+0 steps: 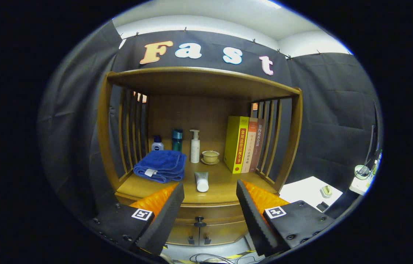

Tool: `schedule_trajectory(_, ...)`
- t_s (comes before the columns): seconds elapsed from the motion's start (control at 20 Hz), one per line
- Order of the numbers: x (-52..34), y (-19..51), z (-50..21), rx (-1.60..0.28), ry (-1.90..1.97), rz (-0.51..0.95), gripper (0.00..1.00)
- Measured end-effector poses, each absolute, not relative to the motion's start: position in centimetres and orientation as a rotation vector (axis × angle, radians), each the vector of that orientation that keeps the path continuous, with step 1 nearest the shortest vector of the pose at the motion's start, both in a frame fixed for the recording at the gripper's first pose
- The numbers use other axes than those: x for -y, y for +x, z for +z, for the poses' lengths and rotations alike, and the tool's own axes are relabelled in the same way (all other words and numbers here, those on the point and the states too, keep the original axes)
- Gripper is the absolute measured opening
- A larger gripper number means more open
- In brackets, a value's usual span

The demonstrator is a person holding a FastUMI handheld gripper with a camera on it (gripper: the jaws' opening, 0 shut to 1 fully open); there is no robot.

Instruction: Pull open the drawer, take out the items inside it, and place them on the countertop above the cabinet.

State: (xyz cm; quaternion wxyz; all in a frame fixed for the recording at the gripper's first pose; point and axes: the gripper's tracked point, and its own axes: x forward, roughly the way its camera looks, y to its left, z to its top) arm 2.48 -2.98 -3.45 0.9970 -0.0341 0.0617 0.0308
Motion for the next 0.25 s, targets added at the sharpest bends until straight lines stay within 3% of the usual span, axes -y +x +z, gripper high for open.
schedule_trajectory(0.25,2.0,0.3,-2.9,-0.117,-0.045,0.074,0.96)
